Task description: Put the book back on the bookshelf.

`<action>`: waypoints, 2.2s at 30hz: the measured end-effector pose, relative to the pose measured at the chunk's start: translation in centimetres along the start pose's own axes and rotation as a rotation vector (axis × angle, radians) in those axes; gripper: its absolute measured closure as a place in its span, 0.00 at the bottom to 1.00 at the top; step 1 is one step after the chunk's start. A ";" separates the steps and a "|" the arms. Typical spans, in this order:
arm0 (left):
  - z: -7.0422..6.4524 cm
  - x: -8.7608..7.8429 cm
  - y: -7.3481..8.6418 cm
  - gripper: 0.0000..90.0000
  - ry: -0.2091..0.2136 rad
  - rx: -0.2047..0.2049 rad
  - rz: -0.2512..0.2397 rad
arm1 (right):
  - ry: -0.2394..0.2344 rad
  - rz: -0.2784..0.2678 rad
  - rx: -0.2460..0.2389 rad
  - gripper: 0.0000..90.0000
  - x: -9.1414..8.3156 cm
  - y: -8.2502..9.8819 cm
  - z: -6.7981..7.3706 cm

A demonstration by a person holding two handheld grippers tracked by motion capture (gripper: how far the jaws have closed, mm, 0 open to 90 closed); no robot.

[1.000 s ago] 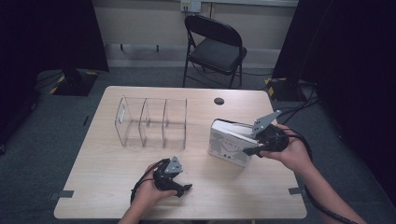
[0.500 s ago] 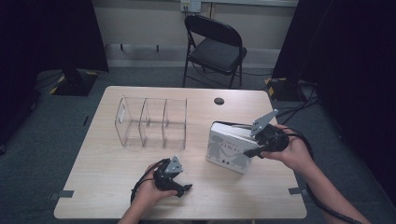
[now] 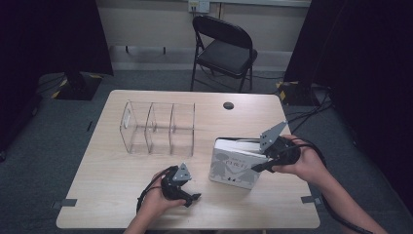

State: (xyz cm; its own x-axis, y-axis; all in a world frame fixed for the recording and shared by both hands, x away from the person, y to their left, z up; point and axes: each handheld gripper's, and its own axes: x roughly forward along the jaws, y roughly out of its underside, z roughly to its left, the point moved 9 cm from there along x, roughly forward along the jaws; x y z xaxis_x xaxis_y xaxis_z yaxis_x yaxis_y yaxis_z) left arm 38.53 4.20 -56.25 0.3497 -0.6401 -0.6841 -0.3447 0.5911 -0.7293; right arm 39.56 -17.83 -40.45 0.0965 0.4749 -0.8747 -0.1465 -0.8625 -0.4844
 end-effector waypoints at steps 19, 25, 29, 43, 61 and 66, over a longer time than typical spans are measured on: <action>-0.3 0.5 -0.1 0.00 0.002 0.006 0.020 | -0.021 -0.005 -0.061 0.84 0.0 0.0 0.7; -0.3 0.5 -0.2 0.00 -0.001 0.001 0.027 | -0.027 -0.004 -0.077 0.84 0.0 -0.1 0.8; -0.3 0.6 -0.3 0.00 -0.001 0.003 0.042 | -0.026 0.000 -0.075 0.84 0.0 -0.1 0.7; -0.4 -0.8 -1.4 0.23 0.027 -0.012 0.229 | -0.023 -0.002 -0.083 0.84 0.0 -0.1 0.7; -0.4 -3.4 -6.7 0.23 0.036 0.005 0.237 | -0.035 0.001 -0.087 0.83 0.0 -0.1 0.5; -0.4 -3.8 -7.6 0.23 0.047 0.030 0.248 | -0.040 0.003 -0.085 0.83 0.0 -0.1 0.5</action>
State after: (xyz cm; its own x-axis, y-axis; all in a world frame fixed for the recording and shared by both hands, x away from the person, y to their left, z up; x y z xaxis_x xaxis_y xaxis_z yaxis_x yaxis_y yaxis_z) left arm 39.44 1.92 -48.10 0.2161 -0.4954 -0.8414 -0.3886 0.7469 -0.5396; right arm 39.11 -17.63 -40.43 0.0570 0.4778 -0.8766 -0.0620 -0.8746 -0.4808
